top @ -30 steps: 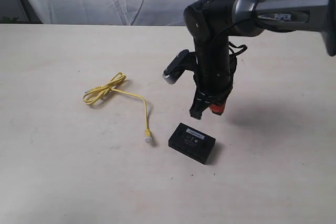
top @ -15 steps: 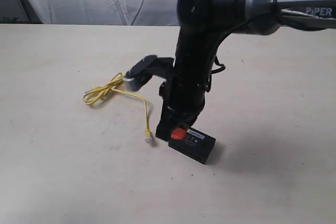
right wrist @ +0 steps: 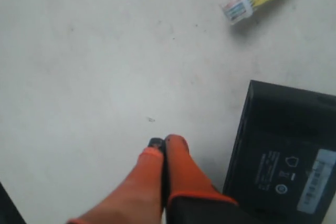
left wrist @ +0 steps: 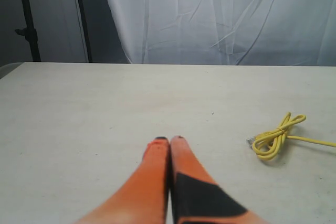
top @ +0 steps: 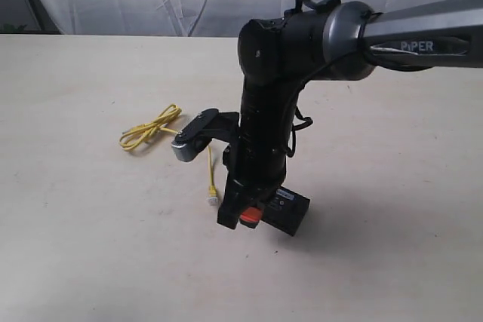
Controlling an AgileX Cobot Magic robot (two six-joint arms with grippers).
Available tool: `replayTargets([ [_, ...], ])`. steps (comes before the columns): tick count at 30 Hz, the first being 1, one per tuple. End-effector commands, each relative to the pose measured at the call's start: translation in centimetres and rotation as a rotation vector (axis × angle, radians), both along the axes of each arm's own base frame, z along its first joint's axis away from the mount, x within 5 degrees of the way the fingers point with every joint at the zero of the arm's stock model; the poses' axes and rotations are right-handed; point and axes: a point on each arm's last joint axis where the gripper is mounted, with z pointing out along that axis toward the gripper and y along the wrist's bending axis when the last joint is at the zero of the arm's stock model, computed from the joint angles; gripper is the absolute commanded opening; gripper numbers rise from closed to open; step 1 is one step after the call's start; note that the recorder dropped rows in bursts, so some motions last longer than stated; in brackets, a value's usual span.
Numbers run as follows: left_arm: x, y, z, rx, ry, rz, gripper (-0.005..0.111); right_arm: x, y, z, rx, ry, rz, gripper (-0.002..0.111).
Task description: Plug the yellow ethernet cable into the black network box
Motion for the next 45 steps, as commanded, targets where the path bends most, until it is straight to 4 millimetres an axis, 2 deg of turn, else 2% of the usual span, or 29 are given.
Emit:
replayTargets([
  [1, 0.0, 0.0, -0.1, 0.0, 0.0, 0.001, 0.0, 0.1, 0.3, -0.9, 0.003, -0.022, -0.002, -0.001],
  [9, 0.0, 0.0, -0.1, 0.0, 0.0, 0.001, 0.0, 0.7, 0.2, -3.0, -0.053, -0.047, 0.028, -0.001],
  [27, 0.0, 0.0, -0.1, 0.0, 0.0, 0.001, 0.0, 2.4, -0.4, -3.3, -0.098, -0.218, 0.082, -0.001],
  [39, 0.0, 0.0, -0.1, 0.0, 0.0, 0.001, 0.0, 4.5, -3.0, -3.3, -0.114, -0.209, -0.001, -0.001],
  [42, 0.0, 0.0, -0.1, 0.0, 0.0, 0.001, 0.0, 4.5, -3.1, -3.2, -0.11, -0.204, -0.008, -0.001],
  [45, 0.0, 0.0, -0.1, 0.0, 0.0, 0.001, 0.0, 4.2, -2.7, -1.0, -0.056, -0.181, -0.055, -0.001],
])
